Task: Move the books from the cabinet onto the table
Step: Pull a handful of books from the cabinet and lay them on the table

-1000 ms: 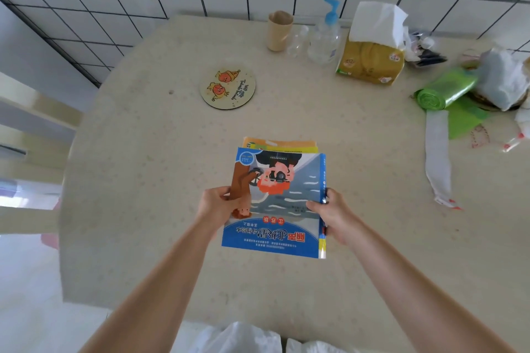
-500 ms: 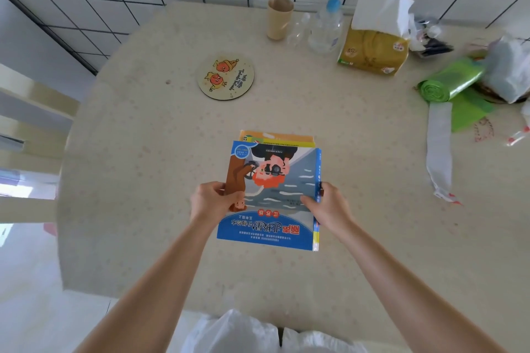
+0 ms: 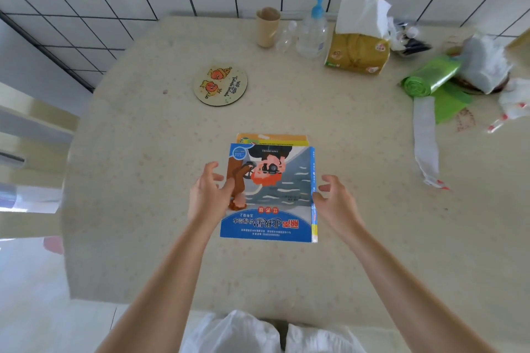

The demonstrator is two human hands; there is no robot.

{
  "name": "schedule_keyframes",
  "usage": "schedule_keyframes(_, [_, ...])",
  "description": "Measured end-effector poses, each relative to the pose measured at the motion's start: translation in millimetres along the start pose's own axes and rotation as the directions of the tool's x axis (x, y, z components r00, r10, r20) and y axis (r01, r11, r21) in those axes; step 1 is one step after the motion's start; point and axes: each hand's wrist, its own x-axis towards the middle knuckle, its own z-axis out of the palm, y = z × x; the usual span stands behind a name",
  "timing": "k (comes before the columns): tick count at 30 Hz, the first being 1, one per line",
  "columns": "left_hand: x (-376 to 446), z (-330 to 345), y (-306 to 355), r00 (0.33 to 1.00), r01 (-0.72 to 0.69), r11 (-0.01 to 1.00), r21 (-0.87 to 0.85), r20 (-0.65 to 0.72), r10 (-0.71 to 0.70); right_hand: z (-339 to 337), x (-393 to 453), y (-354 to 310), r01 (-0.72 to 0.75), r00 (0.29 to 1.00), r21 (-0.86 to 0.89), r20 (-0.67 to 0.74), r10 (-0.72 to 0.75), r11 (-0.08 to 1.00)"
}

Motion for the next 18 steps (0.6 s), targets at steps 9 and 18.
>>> schedule_keyframes(9, [-43, 11, 18, 0.916, -0.323, 0.939, -0.119, 0.209, 0.341, 12, -70, 4, 0.093, 0.962, 0.145, -0.266, -0.052, 0.985])
schedule_keyframes(18, [-118, 17, 3, 0.700, -0.523, 0.841, -0.137, 0.494, 0.516, 46, -193, 57, 0.012, 0.837, 0.323, -0.521, 0.168, 0.946])
